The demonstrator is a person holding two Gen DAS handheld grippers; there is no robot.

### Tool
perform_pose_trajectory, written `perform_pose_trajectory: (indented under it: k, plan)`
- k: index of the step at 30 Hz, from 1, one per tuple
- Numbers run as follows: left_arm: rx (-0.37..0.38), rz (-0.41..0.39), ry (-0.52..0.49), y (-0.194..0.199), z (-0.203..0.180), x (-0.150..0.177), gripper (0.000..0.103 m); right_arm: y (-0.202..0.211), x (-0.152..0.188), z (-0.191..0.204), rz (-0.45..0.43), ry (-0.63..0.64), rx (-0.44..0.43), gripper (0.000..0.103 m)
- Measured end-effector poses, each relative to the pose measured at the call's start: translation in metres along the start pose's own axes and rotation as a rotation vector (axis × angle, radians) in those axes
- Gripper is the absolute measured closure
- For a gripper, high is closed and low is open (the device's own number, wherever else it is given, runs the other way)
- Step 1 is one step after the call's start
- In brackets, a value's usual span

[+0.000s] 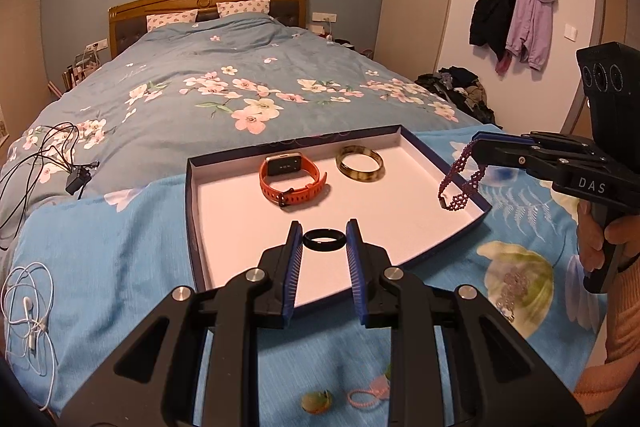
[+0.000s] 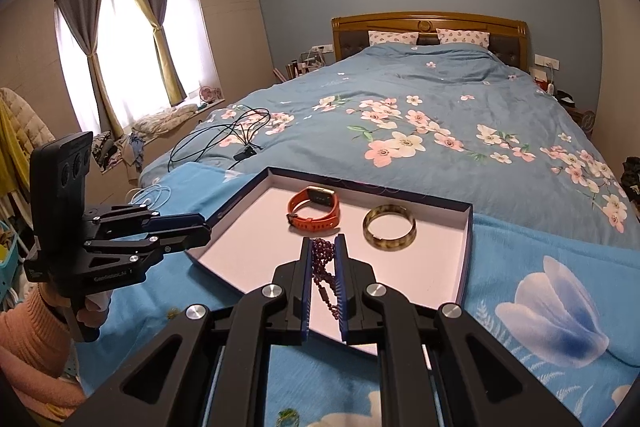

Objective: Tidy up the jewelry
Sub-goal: 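Lower the ring into the box with the left tool while the right tool drops the beaded bracelet there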

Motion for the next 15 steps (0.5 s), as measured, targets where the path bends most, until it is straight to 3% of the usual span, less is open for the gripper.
perform_pose_trajectory:
  k: [15]
  plan:
    - [-0.027, 0.028, 0.019, -0.033, 0.008, -0.012, 0.08, -0.034, -0.005, -0.016, 0.052, -0.025, -0.004, 0.094]
Point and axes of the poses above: each gripper's, at about its wrist camera, not at the fingertips, and y roughly against the way its jaws point, z to its left, x to its underside, the point moved 1 cm from there along -y, roughly the way its jaws point, and after that the axes turned 10 degrees about y, right-handed, at the moved point
